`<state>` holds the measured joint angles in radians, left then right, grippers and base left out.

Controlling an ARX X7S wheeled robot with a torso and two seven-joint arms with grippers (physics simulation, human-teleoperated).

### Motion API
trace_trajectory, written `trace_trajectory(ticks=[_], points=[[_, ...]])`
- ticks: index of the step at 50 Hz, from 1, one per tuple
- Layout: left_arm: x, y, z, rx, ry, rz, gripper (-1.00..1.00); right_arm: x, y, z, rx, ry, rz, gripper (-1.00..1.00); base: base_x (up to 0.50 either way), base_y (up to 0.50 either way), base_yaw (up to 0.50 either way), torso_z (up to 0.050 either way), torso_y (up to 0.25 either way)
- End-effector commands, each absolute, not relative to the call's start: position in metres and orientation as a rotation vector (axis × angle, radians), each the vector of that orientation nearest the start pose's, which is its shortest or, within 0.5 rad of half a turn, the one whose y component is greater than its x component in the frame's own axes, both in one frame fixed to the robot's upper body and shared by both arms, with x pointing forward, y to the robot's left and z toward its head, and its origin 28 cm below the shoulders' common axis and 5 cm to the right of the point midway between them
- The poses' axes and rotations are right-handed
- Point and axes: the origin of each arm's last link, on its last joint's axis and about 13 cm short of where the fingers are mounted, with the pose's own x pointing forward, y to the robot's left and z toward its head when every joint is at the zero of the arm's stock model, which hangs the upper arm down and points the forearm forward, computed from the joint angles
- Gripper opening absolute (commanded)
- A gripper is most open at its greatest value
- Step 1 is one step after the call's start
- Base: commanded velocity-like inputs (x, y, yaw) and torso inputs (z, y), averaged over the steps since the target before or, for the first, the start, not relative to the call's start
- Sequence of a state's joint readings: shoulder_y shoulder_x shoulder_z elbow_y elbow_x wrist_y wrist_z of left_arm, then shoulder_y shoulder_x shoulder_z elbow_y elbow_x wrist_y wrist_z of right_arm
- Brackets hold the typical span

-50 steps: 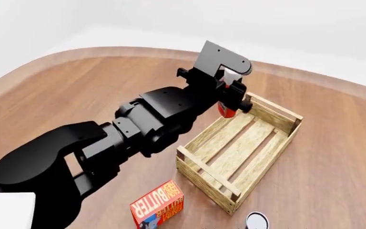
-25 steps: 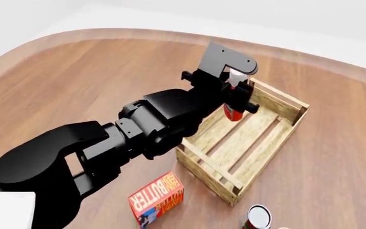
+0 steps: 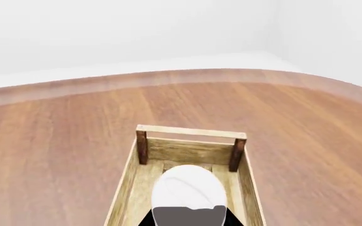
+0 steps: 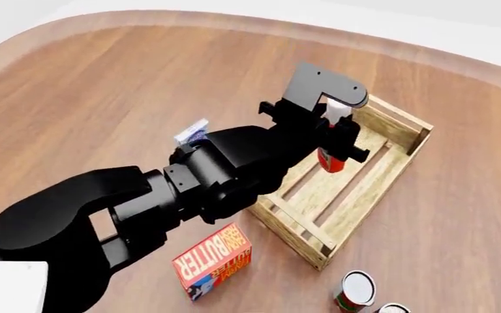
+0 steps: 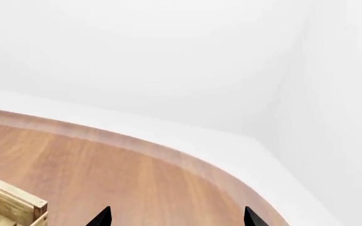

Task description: Pick up the ketchup, and put it in the wooden tray.

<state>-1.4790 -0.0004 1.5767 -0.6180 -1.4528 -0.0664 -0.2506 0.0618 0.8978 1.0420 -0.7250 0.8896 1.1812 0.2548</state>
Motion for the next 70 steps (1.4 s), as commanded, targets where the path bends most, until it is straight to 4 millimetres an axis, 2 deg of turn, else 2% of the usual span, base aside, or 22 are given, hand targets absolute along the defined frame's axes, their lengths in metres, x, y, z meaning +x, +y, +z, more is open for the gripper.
trace_trajectory(ticks=[1,29,49,70], points=[[0.365,0.048,0.220,0.112,0.063,-0.699,-1.00,0.122,-0.299,0.264,-0.223,-0.109,-0.554,1.00,0.00,0.00,0.00,0.000,-0.105],[0.364,0.047,0.213,0.144,0.030,-0.718,-1.00,0.133,-0.306,0.232,-0.213,-0.093,-0.571,1.00,0.00,0.00,0.00,0.000,-0.108],[0.364,0.045,0.220,0.120,-0.012,-0.716,-1.00,0.138,-0.313,0.223,-0.210,-0.091,-0.582,1.00,0.00,0.00,0.00,0.000,-0.108],[0.364,0.046,0.212,0.174,-0.038,-0.718,-1.00,0.140,-0.316,0.209,-0.198,-0.091,-0.598,1.00,0.00,0.00,0.00,0.000,0.000]])
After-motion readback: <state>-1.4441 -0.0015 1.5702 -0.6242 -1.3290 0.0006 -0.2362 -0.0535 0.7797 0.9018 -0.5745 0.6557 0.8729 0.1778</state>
